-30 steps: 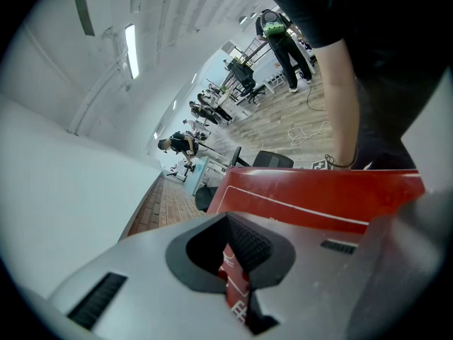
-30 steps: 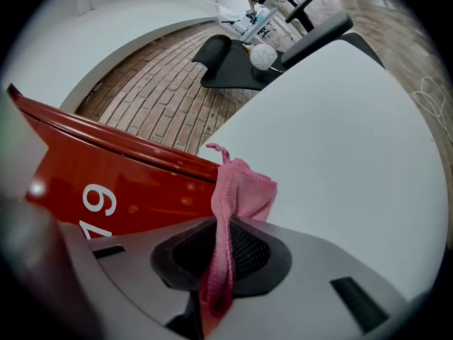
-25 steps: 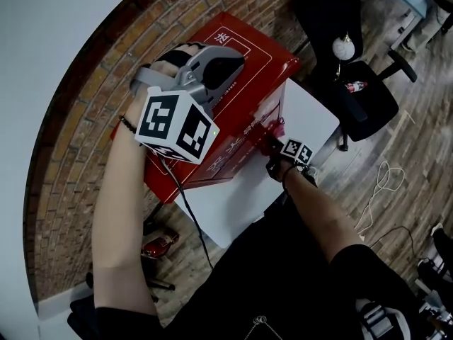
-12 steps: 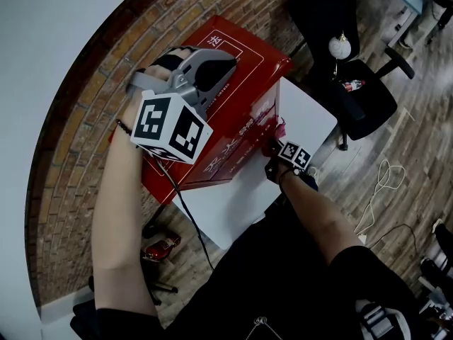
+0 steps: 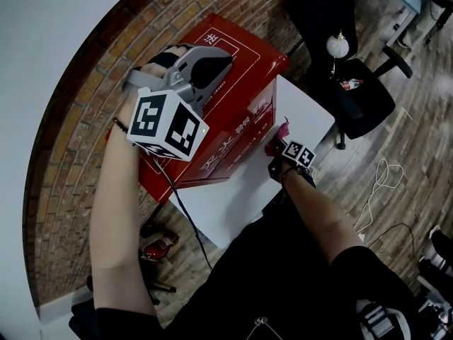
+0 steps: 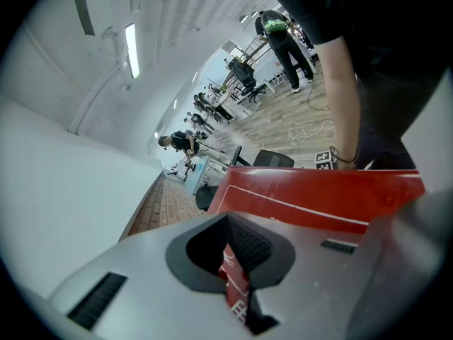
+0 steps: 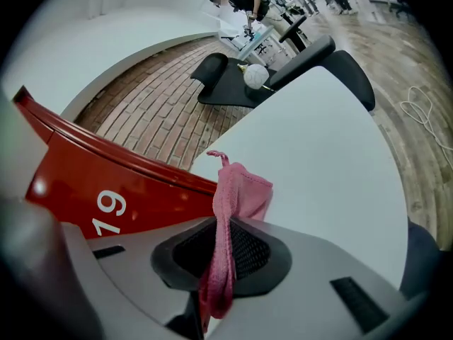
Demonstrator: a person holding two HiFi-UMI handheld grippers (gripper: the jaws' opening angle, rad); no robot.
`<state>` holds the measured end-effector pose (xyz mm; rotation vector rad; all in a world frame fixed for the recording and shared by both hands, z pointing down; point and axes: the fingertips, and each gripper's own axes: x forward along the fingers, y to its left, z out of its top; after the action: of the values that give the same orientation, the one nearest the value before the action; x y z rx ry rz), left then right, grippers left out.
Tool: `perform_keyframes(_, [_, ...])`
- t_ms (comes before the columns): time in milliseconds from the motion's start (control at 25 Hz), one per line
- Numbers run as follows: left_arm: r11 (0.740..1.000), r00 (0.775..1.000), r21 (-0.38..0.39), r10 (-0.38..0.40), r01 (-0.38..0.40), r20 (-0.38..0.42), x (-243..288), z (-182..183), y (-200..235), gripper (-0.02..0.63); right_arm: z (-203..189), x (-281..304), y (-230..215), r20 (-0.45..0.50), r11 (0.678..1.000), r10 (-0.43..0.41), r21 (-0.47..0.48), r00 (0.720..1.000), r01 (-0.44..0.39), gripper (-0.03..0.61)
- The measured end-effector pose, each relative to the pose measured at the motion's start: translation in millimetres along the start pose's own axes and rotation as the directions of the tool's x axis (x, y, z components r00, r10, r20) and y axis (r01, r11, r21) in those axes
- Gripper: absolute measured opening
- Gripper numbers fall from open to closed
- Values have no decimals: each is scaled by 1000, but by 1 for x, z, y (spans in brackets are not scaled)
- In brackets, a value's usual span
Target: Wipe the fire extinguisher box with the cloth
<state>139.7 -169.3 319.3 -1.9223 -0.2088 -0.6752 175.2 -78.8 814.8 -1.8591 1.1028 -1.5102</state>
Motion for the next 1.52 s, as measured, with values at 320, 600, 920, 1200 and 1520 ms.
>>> perform_keyframes(320, [1000, 1000, -2, 0, 0, -3, 0, 0, 0, 25, -49, 4, 21, -108, 998, 60, -13, 992, -62, 61])
perform_keyframes(600, [1000, 1000, -3, 2, -2, -3, 0, 0, 1, 25, -70, 8, 39, -150, 993, 119, 11, 981, -119, 61])
perform_keyframes(920, [1000, 1000, -5, 3, -3, -3, 0, -1, 0, 25, -68, 2, 57, -121, 987, 163, 11, 979, -163, 62])
perform_keyframes(1200, [1000, 1000, -5, -1, 1, -3, 1, -1, 0, 25, -60, -18, 87, -103, 973, 232, 13, 967, -232, 61])
perform_keyframes(1520, [1000, 1000, -3, -3, 3, 0, 0, -1, 0, 25, -52, -36, 116, -108, 960, 280, 11, 954, -281, 61])
